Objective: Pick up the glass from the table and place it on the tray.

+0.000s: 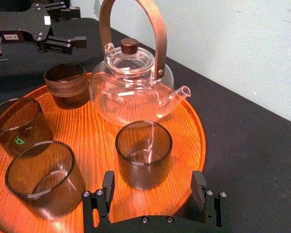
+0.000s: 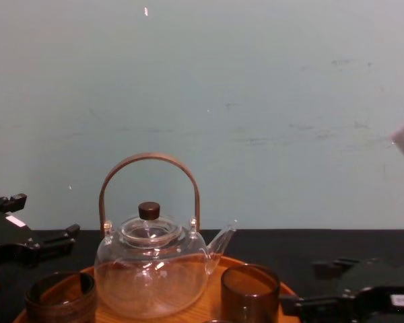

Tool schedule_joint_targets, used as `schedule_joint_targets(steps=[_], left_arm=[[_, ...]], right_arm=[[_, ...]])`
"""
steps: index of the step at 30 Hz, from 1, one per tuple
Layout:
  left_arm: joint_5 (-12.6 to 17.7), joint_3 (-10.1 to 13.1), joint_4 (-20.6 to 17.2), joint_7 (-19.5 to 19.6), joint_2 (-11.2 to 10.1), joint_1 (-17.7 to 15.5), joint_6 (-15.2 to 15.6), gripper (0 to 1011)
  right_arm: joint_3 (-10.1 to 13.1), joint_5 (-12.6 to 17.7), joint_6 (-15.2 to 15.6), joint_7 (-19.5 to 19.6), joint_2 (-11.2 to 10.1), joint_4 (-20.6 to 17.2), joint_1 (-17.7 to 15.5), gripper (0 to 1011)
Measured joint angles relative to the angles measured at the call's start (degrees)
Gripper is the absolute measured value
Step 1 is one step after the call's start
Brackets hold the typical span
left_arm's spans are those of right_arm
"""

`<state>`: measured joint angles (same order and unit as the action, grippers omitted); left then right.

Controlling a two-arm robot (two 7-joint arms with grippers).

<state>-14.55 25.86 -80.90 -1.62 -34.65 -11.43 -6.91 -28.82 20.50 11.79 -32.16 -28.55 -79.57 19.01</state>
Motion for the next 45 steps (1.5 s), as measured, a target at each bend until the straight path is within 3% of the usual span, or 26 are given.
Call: schedule_joint_targets(steps=[10, 19, 26, 30, 39, 45], left_arm=[[0.00, 0.00, 0.00, 0.00, 0.00, 0.00, 0.00, 1001], [0.00, 0.00, 0.00, 0.00, 0.00, 0.00, 0.00, 1001], [0.00, 0.00, 0.00, 0.00, 0.00, 0.00, 0.00, 1001], [0.00, 0.00, 0.00, 0.00, 0.00, 0.00, 0.00, 1001], [0.00, 0.00, 0.00, 0.00, 0.00, 0.00, 0.00, 1001], [0.00, 0.00, 0.00, 0.00, 0.00, 0.00, 0.00, 1001]], right_arm=[[3.95, 2.94, -2.08, 1.18, -5.14, -6.37, -6.09, 1002], [8.06, 4.57, -5.44, 4.30, -6.40, -8.64, -9.86, 1002], [11.56, 3.53, -9.28, 10.48, -3.89, -9.01, -12.32, 1002], [13.09, 2.06, -10.50, 14.83, -1.20, -8.71, -13.23, 1002], [14.35, -1.23, -12.02, 20.09, 3.08, -5.69, -13.06, 1002], [14.74, -2.64, -11.80, 20.94, 4.46, -3.55, -12.39, 1002]])
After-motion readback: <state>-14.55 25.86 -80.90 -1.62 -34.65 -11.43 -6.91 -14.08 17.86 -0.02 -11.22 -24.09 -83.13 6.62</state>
